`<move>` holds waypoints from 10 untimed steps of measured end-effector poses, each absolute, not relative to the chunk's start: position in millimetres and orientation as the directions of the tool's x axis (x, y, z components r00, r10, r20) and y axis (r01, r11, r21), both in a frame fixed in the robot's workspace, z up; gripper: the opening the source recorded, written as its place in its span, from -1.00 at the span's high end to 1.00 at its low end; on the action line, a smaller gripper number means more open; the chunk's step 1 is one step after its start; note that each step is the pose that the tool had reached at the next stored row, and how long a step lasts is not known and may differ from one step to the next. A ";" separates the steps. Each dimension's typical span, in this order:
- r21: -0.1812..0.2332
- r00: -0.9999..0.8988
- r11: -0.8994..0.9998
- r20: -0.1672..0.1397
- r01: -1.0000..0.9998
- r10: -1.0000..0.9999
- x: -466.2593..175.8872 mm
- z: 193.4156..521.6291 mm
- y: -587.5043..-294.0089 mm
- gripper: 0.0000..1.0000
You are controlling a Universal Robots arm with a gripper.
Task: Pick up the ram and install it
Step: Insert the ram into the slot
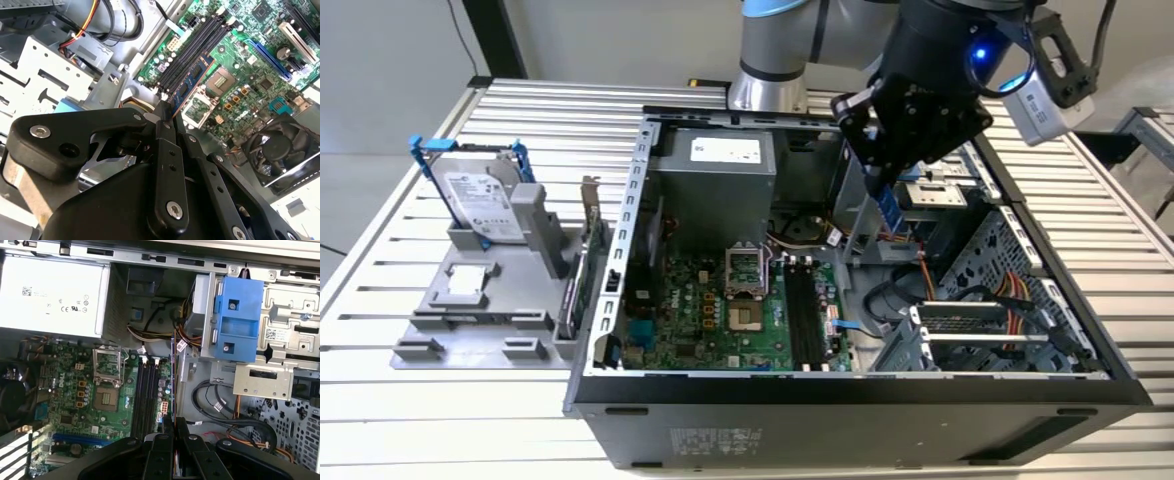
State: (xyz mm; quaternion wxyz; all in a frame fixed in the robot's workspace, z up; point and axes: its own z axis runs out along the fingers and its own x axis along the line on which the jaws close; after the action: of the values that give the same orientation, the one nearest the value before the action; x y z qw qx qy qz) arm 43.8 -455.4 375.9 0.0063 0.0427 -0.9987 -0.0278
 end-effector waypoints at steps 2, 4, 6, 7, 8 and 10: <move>0.056 -0.996 0.995 0.010 -0.085 -0.086 43.9 375.4 -455.4 1.00; 0.056 -0.996 0.995 0.010 -0.085 -0.086 44.0 375.3 -455.4 1.00; 0.056 -0.996 0.995 0.010 -0.085 -0.086 44.0 375.2 -455.4 1.00; 0.056 -0.996 0.995 0.010 -0.085 -0.086 44.0 375.1 -455.4 1.00; 0.056 -0.996 0.995 0.010 -0.085 -0.086 44.0 375.1 -455.4 1.00; 0.056 -0.996 0.995 0.010 -0.085 -0.086 44.1 375.2 -455.4 1.00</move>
State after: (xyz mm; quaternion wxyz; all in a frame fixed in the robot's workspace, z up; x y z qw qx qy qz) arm 44.1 -455.4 375.2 0.0063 0.0427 -0.9987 -0.0278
